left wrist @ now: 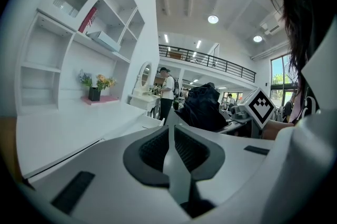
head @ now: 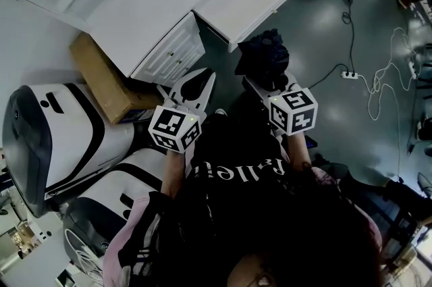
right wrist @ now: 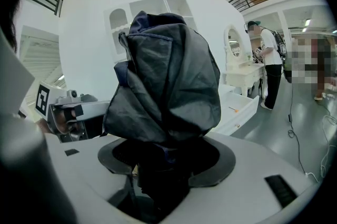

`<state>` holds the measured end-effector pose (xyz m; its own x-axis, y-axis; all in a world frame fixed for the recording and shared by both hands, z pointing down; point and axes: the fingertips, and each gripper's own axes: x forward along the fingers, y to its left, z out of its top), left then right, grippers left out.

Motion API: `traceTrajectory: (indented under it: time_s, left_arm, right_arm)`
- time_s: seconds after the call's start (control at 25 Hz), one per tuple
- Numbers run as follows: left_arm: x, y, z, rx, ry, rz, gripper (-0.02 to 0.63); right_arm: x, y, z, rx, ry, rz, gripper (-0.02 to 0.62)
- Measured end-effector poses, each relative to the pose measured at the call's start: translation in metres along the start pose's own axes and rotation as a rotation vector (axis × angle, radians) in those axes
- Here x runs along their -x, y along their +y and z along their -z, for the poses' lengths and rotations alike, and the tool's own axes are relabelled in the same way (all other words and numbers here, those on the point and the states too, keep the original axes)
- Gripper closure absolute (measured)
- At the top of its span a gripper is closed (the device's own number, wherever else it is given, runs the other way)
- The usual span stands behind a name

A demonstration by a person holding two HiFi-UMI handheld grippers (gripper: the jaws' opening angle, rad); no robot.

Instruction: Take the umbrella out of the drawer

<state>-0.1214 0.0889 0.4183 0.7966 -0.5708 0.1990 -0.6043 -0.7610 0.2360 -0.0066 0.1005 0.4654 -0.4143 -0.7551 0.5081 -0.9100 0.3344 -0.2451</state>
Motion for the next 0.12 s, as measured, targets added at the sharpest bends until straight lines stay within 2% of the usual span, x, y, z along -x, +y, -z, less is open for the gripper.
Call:
traceTrajectory:
  time_s: [0.12]
  left_arm:
    - [-0.0029,0.0006,-0.0017,-0.002,-0.002,0.003,0.566]
  right_arm:
    - [-0.0014,-0.0020,-0.0005,-0.001,0.005,0.001,0.327]
